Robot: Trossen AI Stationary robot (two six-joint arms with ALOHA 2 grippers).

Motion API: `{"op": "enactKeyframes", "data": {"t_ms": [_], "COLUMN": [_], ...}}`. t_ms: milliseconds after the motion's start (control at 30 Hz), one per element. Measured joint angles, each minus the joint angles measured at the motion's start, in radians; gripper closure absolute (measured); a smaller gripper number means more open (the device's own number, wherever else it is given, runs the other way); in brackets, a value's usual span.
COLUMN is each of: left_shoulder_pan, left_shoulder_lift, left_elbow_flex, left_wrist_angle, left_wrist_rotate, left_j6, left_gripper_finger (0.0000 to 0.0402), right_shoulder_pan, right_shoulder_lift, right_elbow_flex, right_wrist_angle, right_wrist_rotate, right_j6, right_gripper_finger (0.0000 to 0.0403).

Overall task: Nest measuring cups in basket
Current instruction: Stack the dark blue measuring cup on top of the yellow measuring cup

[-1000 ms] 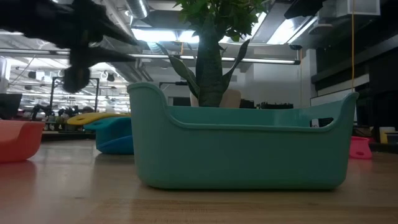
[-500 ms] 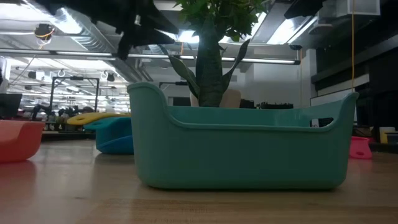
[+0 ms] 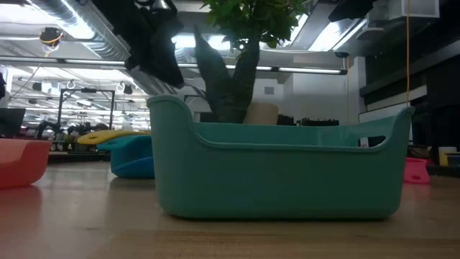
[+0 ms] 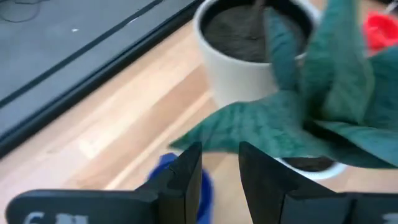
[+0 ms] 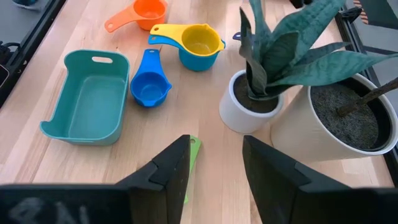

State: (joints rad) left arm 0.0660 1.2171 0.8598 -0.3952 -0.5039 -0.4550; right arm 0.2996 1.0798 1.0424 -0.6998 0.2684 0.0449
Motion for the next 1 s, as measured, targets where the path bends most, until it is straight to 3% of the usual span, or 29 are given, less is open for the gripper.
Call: {"op": "enactKeyframes", "data": {"t_ms": [800,1000], "left_shoulder_pan": [0.158,0.258], "left_shoulder_lift": [0.000,0.000], "left_elbow_flex": [-0.031,-0.073], "left_wrist_angle": [-0.045,-0.041], "left_wrist_rotate": [0.063,0.184], "left_j6": [0.126,0.126], "left_gripper_finger": [0.0303,0.0303], "right_shoulder_pan": [0.000,0.000], "right_shoulder_lift": [0.000,0.000], "right_elbow_flex": [0.000,0.000], "right_wrist_angle": [0.000,0.000], "right_wrist_rotate": [0.000,0.000], "right_j6": [0.002,0.003], "right_gripper_finger": [0.0250,0.0250]}}
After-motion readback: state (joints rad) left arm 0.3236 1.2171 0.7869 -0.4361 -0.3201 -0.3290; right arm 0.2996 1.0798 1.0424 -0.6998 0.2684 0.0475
